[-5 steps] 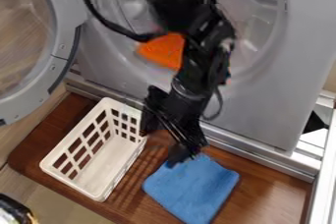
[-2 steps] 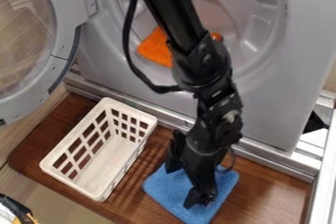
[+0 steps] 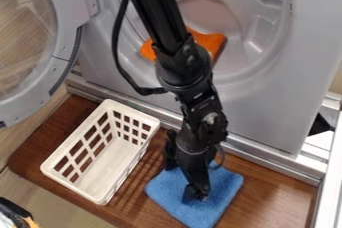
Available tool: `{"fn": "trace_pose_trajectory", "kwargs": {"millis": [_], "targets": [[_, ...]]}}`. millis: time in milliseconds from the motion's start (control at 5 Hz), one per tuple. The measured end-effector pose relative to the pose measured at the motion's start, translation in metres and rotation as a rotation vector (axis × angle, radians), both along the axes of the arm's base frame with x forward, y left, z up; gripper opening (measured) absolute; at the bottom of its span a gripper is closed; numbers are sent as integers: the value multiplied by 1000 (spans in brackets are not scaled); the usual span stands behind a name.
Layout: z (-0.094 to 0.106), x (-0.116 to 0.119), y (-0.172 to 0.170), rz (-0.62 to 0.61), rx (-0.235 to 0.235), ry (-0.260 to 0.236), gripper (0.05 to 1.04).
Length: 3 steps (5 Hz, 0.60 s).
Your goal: Move the blue cloth to the right of the table
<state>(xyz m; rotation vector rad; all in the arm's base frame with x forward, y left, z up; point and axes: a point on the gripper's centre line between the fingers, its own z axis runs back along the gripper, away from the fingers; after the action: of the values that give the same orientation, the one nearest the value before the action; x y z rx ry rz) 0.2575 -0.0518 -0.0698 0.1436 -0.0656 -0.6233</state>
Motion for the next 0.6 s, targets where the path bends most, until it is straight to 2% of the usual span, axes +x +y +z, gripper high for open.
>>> {"fn": "trace_pose_trajectory", "kwargs": {"millis": [200,600], "targets": [[-4,2,0,18,-4,18,1001],[-9,5,-22,-9,-39,45,1001]]}}
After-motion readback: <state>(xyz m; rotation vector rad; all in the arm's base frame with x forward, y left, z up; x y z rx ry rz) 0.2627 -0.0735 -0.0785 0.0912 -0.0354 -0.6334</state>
